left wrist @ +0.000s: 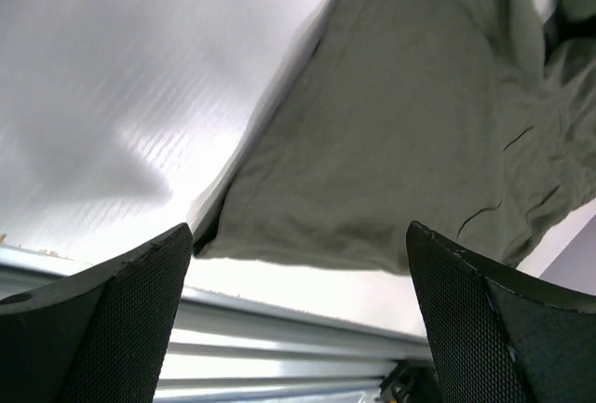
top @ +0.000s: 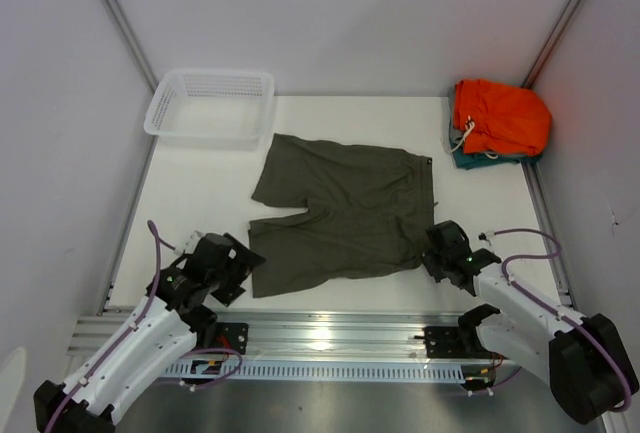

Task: Fold and stack the shorts

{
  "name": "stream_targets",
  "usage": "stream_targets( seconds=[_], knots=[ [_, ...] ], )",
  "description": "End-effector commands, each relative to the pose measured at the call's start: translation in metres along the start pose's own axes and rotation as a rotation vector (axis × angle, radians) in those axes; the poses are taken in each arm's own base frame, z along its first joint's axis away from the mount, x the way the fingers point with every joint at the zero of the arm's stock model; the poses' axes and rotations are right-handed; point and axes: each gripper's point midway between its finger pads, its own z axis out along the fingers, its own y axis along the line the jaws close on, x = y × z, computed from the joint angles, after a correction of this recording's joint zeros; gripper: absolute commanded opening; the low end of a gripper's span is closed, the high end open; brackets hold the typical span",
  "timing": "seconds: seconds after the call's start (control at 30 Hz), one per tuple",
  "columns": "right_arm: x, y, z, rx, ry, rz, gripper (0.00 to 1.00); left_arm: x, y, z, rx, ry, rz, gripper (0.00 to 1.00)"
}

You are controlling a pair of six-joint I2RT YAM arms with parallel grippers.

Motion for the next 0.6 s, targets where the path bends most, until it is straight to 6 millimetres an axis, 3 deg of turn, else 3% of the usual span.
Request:
stream_targets(
  seconds=[0.0, 0.17, 0.47, 0.57],
  knots=[
    [-0.012, 0.002, 0.007, -0.002, -0.074, -0.02, 0.0, 0.016, -0.006, -0.014, 0.013, 0.098, -0.009, 0.98],
    [-0.008, 0.01, 0.011, -0.017, -0.068, -0.02, 0.0, 0.032, 0.002, -0.015, -0.017, 0.188, -0.016, 0.97],
    [-0.002, 0.024, 0.013, -0.026, -0.074, -0.041, 0.0, 0.04, -0.006, -0.014, 0.043, 0.218, -0.026, 0.83],
    [-0.002, 0.027, 0.012, -0.035, -0.077, -0.042, 0.0, 0.051, -0.004, -0.008, 0.054, 0.259, -0.054, 0.79]
  ],
)
